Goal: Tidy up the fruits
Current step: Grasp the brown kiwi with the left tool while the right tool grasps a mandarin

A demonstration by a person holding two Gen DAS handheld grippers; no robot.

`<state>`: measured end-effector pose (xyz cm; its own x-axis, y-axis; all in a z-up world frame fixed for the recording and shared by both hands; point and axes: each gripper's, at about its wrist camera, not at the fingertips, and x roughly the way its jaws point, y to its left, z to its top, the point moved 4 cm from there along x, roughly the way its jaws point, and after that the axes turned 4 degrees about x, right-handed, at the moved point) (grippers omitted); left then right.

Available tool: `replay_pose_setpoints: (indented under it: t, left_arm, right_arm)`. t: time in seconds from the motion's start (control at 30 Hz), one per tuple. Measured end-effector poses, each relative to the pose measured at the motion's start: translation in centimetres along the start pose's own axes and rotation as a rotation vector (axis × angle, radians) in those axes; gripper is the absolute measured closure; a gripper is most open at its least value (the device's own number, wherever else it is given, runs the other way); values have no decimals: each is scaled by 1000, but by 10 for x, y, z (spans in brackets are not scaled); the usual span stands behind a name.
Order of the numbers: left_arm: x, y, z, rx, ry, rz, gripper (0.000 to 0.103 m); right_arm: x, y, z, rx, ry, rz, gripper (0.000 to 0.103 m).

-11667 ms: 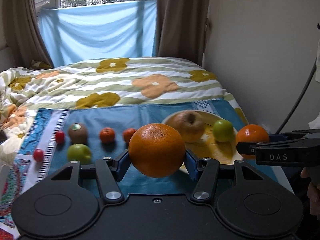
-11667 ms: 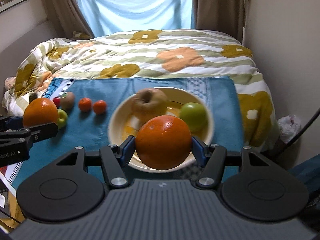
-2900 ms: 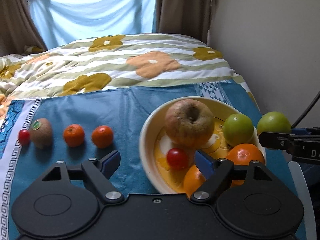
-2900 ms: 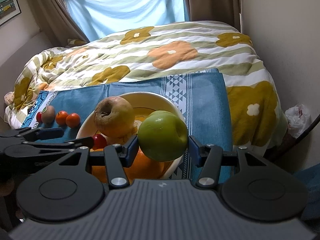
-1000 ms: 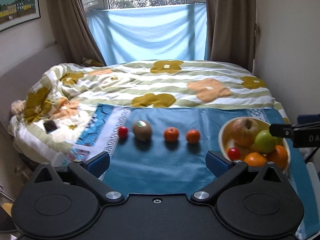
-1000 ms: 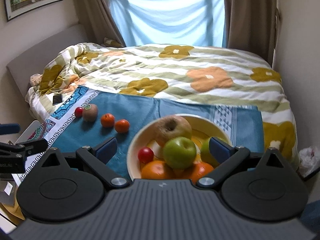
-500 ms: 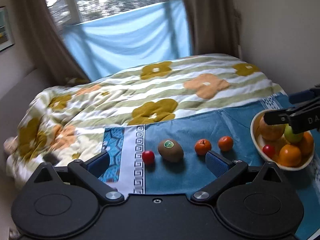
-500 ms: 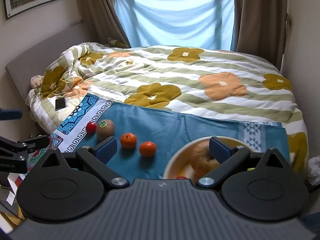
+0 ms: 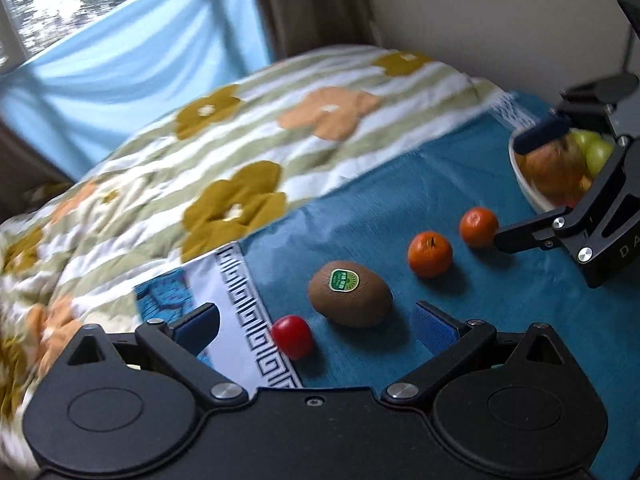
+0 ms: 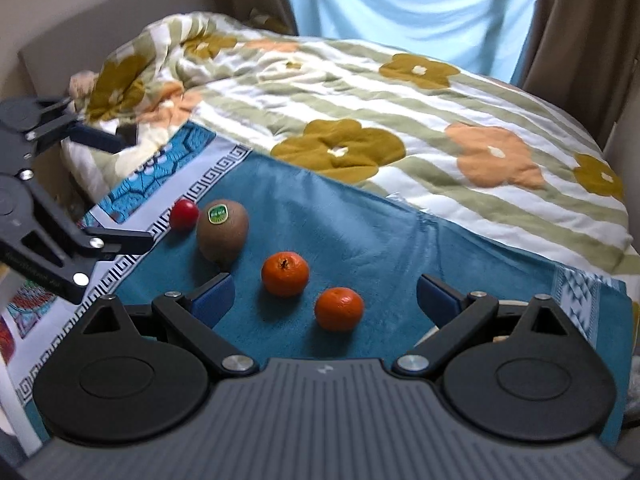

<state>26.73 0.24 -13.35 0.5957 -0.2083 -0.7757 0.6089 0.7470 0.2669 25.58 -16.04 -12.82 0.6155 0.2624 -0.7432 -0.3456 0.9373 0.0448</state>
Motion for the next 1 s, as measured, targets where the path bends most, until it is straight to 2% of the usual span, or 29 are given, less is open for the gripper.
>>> replay_pose_setpoints:
  t: [0.23,0.4,0.7,0.8,0.83,1.0]
  left_arm:
    - [44,-2,2,129,26,-136,1]
    - [63,-4,3,166,44,-211,8]
    - [79,-5,4,168,65,-285,13]
    - [79,-5,3,161,59,-306,24]
    - [78,-5,3,162,51,-302,31]
    - [77,-1,3,146,46,-311,32]
  right_arm:
    - [35,8,-3,-117,53,-4,0]
    - [52,18,-7,-177,98,35,9]
    - [73,34,-5,-274,140,57,21]
    - [78,36,-3,-279,154,63,22]
    - [79,35,-3,-279,157,67,24]
    - [84,34,-2,-288,172,75,32]
